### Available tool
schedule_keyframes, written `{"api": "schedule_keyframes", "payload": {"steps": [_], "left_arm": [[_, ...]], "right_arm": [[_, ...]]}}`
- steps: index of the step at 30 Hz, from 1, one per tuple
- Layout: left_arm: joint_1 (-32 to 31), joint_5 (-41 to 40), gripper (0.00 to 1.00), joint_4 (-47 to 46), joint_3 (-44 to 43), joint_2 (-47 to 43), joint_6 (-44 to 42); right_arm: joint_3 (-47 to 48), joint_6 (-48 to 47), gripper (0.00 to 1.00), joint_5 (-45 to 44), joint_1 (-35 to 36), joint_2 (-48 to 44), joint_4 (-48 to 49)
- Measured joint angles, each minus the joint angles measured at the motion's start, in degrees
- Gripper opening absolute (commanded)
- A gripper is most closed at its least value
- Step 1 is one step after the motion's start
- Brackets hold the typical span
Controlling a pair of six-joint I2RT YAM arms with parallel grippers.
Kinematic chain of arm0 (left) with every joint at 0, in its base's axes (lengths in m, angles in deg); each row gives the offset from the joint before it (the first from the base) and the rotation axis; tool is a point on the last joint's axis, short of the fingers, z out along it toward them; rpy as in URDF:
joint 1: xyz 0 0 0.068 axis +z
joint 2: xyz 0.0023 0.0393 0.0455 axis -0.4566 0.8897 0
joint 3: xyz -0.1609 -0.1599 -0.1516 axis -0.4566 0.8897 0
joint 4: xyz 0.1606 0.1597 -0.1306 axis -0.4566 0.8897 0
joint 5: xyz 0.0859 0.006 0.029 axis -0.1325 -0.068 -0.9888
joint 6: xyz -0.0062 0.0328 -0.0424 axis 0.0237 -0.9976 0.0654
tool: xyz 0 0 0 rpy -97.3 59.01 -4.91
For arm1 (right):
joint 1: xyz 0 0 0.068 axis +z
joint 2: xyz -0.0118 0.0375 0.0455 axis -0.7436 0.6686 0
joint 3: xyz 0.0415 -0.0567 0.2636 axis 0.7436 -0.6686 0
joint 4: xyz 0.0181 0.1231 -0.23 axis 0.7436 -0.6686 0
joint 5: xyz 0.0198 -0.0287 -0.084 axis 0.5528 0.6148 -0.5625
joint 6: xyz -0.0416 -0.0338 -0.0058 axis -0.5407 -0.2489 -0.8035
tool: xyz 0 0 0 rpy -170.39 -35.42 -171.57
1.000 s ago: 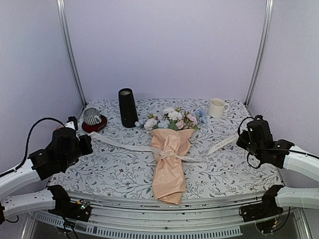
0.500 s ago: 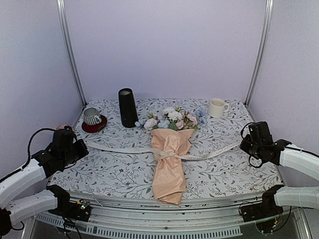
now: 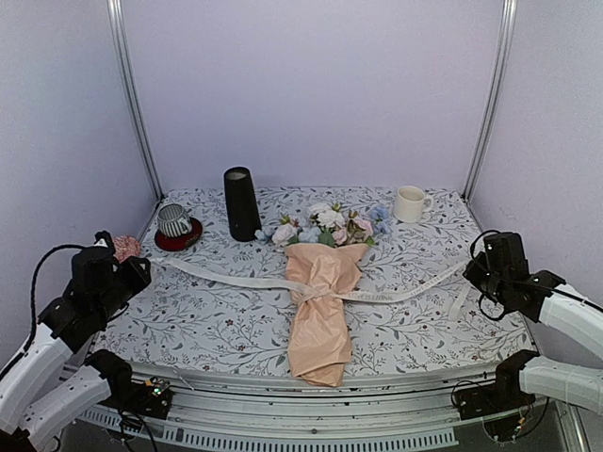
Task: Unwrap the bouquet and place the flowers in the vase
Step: Untie the ribbon from the tied bouquet.
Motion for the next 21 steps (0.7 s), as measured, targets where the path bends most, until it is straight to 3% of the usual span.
{"api": "schedule_keyframes", "payload": {"steps": [4, 13, 18, 21], "left_arm": [[0.1, -3.5, 0.56, 3.1, -2.0, -2.3, 2.0], [0.1, -13.6, 0.60, 11.7, -5.5, -2.8, 10.2], [0.1, -8.7, 0.61, 6.5, -4.9, -3.6, 5.1], [0.1, -4.3, 0.61, 1.9, -3.7, -3.9, 2.3]], "right_arm": [[0.0, 0.0, 0.55, -1.1, 0.0, -1.3, -2.0], [2.9, -0.6, 0.56, -3.2, 0.0, -6.3, -5.5], [3.6, -3.7, 0.69, -2.9, 0.0, -7.5, -5.6], [5.2, -4.7, 0.70, -3.7, 0.0, -7.6, -6.6]]}}
